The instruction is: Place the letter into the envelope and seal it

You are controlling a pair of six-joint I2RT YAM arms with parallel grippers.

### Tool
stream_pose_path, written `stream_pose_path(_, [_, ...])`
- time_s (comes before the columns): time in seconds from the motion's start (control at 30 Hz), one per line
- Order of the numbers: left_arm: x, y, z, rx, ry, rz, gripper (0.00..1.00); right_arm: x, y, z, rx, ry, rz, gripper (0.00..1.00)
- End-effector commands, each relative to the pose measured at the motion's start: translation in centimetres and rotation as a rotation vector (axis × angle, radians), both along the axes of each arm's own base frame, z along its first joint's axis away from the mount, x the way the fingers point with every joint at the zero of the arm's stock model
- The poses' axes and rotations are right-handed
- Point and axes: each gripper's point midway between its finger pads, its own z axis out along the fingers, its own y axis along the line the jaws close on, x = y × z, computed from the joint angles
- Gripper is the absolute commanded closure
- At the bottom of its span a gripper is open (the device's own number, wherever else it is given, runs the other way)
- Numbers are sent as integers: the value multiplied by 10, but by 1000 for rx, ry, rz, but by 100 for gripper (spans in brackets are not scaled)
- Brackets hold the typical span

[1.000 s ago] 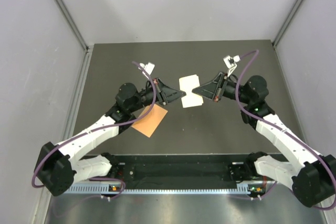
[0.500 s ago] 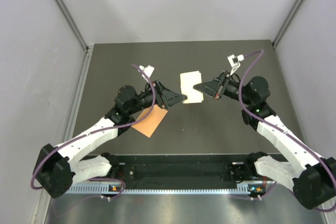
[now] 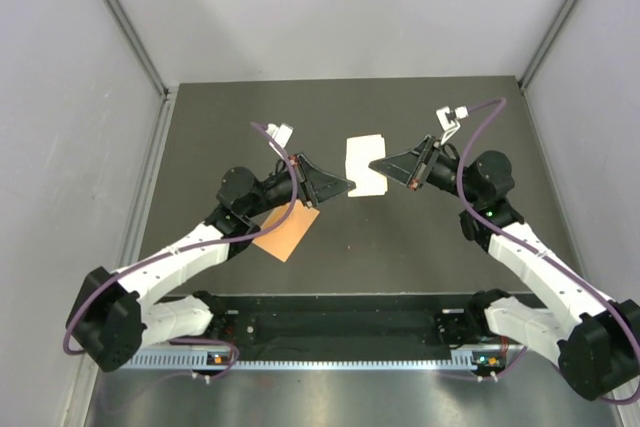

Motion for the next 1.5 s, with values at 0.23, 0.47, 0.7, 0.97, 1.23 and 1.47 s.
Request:
stream_pose_path(0.23, [2,-3,12,-24,-41,-1,100,-3,-3,11,19,-52,-25,99])
stream_pose_path(0.47, [-10,-3,-19,208,-66,-72,100,-19,-13,4,-377,-308,41,16])
stream_pose_path(0.7, [-52,8,-70,422,-259,-348,100,-55,-31,-1,-595,-556,197,1])
stream_pose_path(0.97, [-57,10,-69,430,-357,-401,100,-71,-21,12,-522,-686,340,1])
stream_pose_path(1.23, [-61,5,-75,407,-353,-465,100,-71,5,0,-488,-594,466,1])
stream_pose_path(1.47, [-60,2,-73,391,-355,-454,100,-66,33,-25,-526,-486,579,15])
